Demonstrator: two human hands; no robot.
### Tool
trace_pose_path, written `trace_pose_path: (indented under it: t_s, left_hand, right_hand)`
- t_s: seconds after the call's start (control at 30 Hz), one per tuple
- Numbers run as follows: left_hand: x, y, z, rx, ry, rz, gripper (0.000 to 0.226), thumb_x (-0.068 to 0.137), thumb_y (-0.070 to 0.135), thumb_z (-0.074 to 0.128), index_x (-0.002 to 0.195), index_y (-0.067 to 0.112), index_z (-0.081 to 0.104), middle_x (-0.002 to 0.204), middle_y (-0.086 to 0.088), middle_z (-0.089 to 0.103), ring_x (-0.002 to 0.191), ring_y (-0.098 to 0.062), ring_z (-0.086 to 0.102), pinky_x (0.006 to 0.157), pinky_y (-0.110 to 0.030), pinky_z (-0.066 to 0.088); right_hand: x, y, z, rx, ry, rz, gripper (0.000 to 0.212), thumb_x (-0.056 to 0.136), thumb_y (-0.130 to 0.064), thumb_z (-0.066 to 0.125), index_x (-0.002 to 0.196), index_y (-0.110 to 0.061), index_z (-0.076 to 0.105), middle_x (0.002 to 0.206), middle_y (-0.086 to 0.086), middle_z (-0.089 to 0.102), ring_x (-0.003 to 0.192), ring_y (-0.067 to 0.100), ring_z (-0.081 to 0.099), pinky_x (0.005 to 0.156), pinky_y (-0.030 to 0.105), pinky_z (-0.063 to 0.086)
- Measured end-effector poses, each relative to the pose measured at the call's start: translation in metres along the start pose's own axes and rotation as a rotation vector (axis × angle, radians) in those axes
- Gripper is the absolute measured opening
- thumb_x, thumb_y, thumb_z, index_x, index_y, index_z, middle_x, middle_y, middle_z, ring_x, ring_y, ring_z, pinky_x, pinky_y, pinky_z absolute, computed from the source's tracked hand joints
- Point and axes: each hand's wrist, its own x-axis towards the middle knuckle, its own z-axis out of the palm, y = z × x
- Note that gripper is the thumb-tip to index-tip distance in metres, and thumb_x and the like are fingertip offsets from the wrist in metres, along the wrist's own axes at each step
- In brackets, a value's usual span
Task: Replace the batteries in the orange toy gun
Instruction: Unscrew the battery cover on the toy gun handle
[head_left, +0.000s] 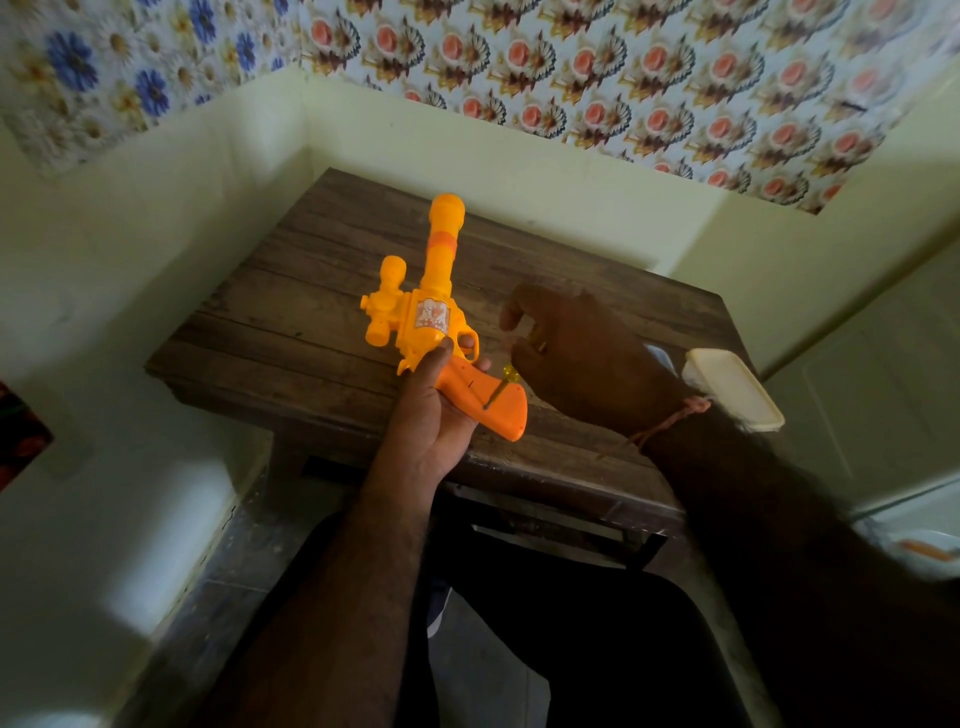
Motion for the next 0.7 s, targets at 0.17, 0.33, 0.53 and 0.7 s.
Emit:
trace_pose_path:
  t_s: [0.17, 0.33, 0.53, 0.7]
  left_hand:
    - [-0.0003, 0.0002, 0.0004, 0.0, -0.011, 0.0, 0.05, 0.099, 0.022, 0.053, 0.148, 0.019, 0.04, 0.114, -0.007, 0.061, 0.096, -0.021, 0.063, 0.066, -0.039, 0.058]
    - [0.001, 0.0003, -0.0007, 0.029, -0.045, 0.021, 0.057, 0.098, 0.022, 0.054, 0.151, 0.018, 0.033, 0.106, -0.005, 0.059, 0.088, -0.021, 0.06, 0.068, -0.039, 0.056]
    - [-0.0015, 0.0006, 0.0013, 0.019, -0.041, 0.009, 0.053, 0.098, 0.02, 0.052, 0.149, 0.02, 0.038, 0.105, -0.005, 0.061, 0.079, -0.016, 0.066, 0.061, -0.033, 0.057]
    - [-0.0003, 0.0007, -0.0006, 0.045, -0.06, 0.032, 0.058, 0.097, 0.023, 0.055, 0.151, 0.022, 0.034, 0.104, -0.004, 0.059, 0.085, -0.02, 0.059, 0.068, -0.04, 0.056]
  right_hand:
    - [0.0003, -0.0003, -0.0019, -0.015, -0.041, 0.005, 0.027, 0.083, -0.018, 0.061, 0.109, -0.018, 0.054, 0.089, -0.006, 0.051, 0.077, 0.014, 0.052, 0.056, 0.017, 0.035]
    - [0.0005, 0.0007, 0.0017, -0.001, -0.011, 0.019, 0.011, 0.092, -0.019, 0.052, 0.099, -0.013, 0.059, 0.088, 0.003, 0.065, 0.069, 0.016, 0.056, 0.056, 0.026, 0.039]
    - [0.0006, -0.0003, 0.0, 0.07, -0.064, 0.056, 0.015, 0.085, -0.017, 0.056, 0.1, -0.02, 0.056, 0.08, -0.009, 0.052, 0.068, 0.007, 0.05, 0.055, 0.021, 0.037]
    - [0.0019, 0.0011, 0.0019, 0.014, -0.025, 0.039, 0.011, 0.093, -0.017, 0.05, 0.099, -0.014, 0.058, 0.09, 0.005, 0.066, 0.072, 0.02, 0.06, 0.063, 0.032, 0.048]
